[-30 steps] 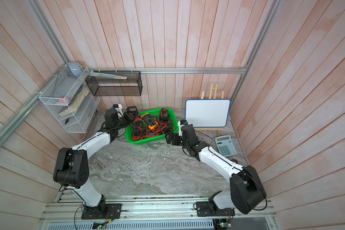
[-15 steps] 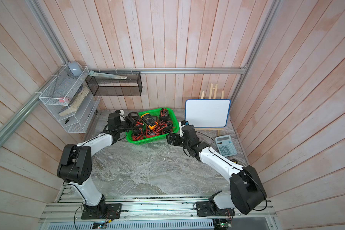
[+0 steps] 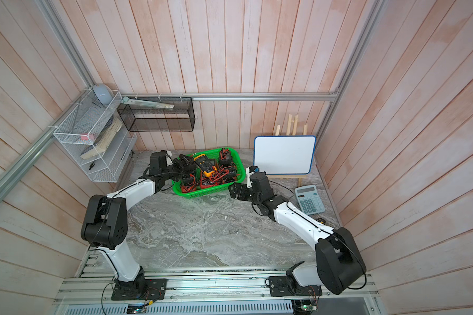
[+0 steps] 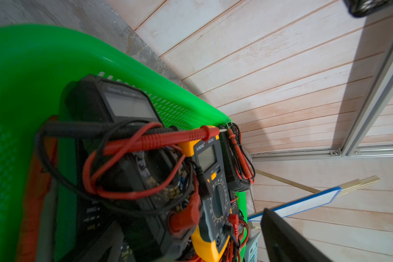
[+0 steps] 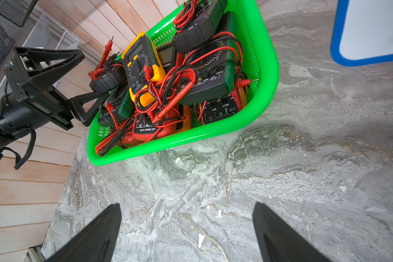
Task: Put the multimeter into the basket
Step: Place the multimeter in the basket.
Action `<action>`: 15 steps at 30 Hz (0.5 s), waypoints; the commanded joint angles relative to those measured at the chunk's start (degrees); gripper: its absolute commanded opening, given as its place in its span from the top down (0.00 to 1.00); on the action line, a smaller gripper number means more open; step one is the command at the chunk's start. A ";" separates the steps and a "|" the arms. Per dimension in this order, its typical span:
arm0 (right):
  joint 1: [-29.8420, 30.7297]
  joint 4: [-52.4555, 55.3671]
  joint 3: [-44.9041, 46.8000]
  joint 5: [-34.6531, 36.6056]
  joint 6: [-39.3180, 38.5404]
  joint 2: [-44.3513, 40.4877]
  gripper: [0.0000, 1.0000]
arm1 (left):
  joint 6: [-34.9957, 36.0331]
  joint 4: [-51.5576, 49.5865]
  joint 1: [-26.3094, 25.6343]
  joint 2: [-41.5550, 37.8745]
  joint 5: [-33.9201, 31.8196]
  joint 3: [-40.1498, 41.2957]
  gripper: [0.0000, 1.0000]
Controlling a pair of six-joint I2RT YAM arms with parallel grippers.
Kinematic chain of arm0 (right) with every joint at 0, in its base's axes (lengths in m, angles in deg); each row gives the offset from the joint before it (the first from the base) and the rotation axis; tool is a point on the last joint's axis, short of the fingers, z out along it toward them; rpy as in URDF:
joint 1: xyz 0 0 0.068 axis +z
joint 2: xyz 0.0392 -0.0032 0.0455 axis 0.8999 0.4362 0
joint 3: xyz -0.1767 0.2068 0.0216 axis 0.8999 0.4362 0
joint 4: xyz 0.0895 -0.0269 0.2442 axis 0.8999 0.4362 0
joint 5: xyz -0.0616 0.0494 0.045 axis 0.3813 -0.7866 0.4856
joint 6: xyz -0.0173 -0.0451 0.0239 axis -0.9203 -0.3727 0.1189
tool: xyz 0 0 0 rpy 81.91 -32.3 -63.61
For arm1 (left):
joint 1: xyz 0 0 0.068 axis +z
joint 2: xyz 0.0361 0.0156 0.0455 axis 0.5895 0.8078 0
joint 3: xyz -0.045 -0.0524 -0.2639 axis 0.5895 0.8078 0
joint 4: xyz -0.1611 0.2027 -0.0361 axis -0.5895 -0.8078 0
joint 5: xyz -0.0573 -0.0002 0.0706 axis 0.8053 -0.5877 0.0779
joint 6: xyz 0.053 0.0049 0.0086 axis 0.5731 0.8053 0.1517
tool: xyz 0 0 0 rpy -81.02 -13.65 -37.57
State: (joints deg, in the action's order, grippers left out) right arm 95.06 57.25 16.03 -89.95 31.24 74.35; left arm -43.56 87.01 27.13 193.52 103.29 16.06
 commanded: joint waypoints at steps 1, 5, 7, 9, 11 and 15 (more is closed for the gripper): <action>-0.41 -0.67 0.39 -0.09 0.51 -1.26 0.04 | 1.87 -3.17 0.25 -0.46 0.20 -1.93 0.00; -0.41 -0.70 0.32 -0.08 0.48 -1.17 0.04 | 2.61 -6.33 0.21 -2.12 -0.19 -2.90 0.00; -0.42 -0.69 0.21 0.04 0.52 -1.17 0.04 | 3.02 -7.37 0.22 -3.20 -0.19 -3.17 0.00; -0.47 -0.67 0.03 0.10 0.49 -1.17 0.04 | 3.73 -8.61 0.27 -4.63 -0.16 -3.41 0.00; -0.53 -0.58 -0.17 0.03 0.41 -1.17 0.04 | 4.52 -10.08 0.37 -6.15 -0.16 -3.61 0.00; -0.68 -0.24 -0.58 0.21 0.28 -1.39 0.03 | 6.53 -13.00 0.47 -9.88 -0.42 -3.42 0.00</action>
State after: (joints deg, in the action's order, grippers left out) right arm 94.73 57.25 16.03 -89.95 31.24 74.35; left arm -39.89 76.85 27.17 187.18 103.25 14.57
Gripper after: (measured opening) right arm 0.965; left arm 0.996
